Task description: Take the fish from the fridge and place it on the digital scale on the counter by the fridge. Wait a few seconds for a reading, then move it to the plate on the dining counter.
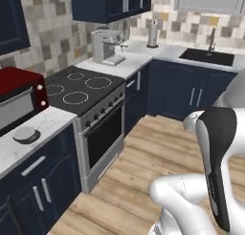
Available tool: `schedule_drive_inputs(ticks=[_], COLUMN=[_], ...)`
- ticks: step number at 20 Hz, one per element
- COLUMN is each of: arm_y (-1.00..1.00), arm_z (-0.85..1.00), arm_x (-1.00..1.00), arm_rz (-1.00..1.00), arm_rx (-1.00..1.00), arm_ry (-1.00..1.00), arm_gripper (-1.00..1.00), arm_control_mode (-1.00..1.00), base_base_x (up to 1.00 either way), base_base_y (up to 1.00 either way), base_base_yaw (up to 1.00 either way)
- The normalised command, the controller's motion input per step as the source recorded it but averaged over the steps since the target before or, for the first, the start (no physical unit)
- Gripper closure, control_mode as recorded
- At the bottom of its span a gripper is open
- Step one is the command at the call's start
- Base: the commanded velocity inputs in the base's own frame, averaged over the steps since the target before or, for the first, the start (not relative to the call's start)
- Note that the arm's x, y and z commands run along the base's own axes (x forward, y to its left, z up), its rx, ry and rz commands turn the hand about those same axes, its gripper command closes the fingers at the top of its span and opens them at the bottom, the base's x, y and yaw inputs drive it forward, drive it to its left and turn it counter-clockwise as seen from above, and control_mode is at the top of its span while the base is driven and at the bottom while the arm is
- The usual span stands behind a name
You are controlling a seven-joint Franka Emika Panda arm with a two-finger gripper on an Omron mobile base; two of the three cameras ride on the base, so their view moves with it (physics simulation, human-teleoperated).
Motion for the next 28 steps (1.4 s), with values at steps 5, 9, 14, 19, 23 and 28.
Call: schedule_drive_inputs(ticks=[5,9,14,19,23,28], arm_y=[0.00,0.00,0.00,0.00,0.00,0.00], arm_z=[0.00,0.00,0.00,0.00,0.00,0.00], arm_x=[0.00,0.00,0.00,0.00,0.00,0.00], arm_rz=[0.00,0.00,0.00,0.00,0.00,0.00], arm_rx=[0.00,0.00,0.00,0.00,0.00,0.00], arm_ry=[0.00,0.00,0.00,0.00,0.00,0.00], arm_gripper=[1.00,1.00,1.00,1.00,1.00,1.00], arm_control_mode=[1.00,1.00,1.00,1.00,1.00,1.00], base_base_x=[0.59,0.61,0.64,0.94,0.61,0.54], base_base_y=[-0.16,-0.07,0.00,-0.55,-0.74,-0.27], base_base_yaw=[0.90,0.93,0.98,0.69,0.31,0.04])
